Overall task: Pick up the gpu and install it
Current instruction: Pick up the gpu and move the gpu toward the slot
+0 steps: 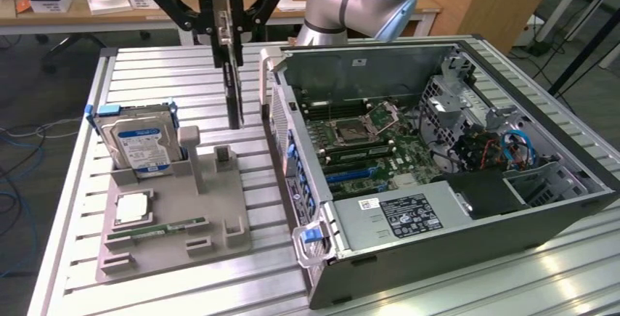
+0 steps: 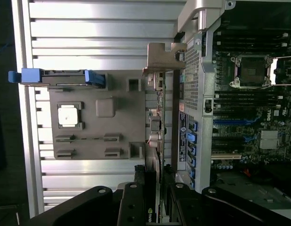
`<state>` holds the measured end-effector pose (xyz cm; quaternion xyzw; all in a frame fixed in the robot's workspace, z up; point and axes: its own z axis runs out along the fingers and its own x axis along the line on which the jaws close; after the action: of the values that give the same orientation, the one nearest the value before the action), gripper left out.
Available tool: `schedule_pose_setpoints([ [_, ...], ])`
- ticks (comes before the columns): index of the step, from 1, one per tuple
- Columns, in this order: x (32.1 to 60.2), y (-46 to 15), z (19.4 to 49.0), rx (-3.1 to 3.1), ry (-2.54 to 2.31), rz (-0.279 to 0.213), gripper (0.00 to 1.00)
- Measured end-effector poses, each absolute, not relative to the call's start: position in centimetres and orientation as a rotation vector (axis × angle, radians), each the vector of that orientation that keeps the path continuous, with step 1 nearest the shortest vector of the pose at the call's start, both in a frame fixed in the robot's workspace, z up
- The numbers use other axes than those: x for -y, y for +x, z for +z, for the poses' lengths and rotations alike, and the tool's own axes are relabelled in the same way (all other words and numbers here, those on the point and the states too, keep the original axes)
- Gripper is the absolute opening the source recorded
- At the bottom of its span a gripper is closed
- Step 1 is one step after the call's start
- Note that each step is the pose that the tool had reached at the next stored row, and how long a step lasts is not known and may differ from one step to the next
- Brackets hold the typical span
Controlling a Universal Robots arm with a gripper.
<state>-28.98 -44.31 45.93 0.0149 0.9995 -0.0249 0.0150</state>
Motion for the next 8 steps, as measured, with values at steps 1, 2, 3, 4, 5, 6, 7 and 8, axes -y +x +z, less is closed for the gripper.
schedule_pose_setpoints([
  [1,44.3,-28.9,45.93,-3.11,0.046,-0.077,0.26],
  [2,44.31,-28.81,45.93,-3.11,0.046,-0.077,0.26],
  [3,44.31,-28.73,45.93,-3.11,0.046,-0.077,0.26],
  [4,44.31,-28.64,45.93,-3.11,0.046,-0.077,0.26],
  [5,44.31,-28.53,45.93,-3.11,0.046,-0.077,0.26],
  [6,44.31,-28.42,45.93,-3.11,0.046,-0.077,0.26],
  [7,44.31,-28.3,45.93,-3.11,0.046,-0.077,0.26],
  [8,44.31,-28.19,45.93,-3.11,0.046,-0.077,0.26],
])
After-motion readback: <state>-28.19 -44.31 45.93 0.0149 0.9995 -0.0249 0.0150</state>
